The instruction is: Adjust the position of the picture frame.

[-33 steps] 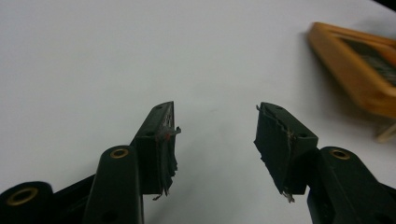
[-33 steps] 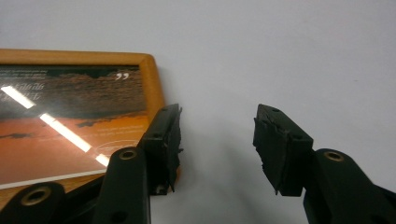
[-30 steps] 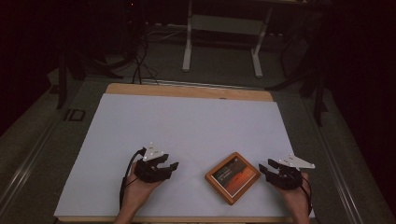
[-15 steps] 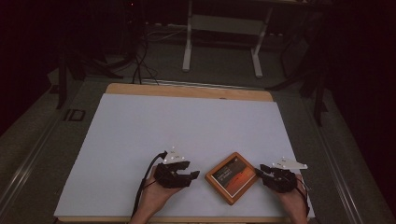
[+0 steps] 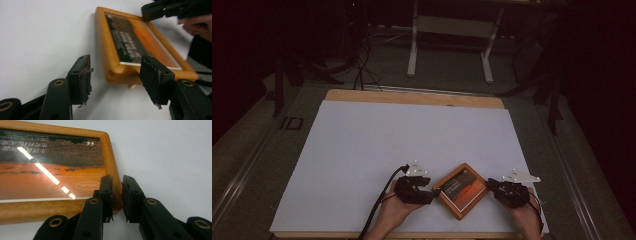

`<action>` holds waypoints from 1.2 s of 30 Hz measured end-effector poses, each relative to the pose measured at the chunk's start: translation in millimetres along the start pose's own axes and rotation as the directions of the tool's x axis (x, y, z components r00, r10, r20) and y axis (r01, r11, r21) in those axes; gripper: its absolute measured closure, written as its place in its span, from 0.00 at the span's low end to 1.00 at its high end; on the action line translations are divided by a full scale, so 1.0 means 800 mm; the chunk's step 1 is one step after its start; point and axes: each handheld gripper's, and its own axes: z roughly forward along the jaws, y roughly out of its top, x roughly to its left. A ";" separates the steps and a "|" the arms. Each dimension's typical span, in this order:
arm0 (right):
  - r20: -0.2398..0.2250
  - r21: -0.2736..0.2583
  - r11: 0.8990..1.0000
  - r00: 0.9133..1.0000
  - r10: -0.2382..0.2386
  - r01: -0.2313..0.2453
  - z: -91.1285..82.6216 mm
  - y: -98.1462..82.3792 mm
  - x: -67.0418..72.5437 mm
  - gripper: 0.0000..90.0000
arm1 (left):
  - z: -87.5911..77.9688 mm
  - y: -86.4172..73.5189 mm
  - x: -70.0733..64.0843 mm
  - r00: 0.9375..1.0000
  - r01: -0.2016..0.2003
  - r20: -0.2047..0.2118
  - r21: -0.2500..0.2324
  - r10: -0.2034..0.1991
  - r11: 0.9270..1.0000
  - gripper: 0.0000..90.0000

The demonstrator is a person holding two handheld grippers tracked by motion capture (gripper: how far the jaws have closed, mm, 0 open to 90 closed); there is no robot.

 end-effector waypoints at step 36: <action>-0.030 0.020 1.000 0.999 -0.018 0.019 -0.013 -0.008 -0.001 0.78 | 0.030 0.001 -0.017 0.978 0.117 0.165 0.058 -0.125 0.991 0.63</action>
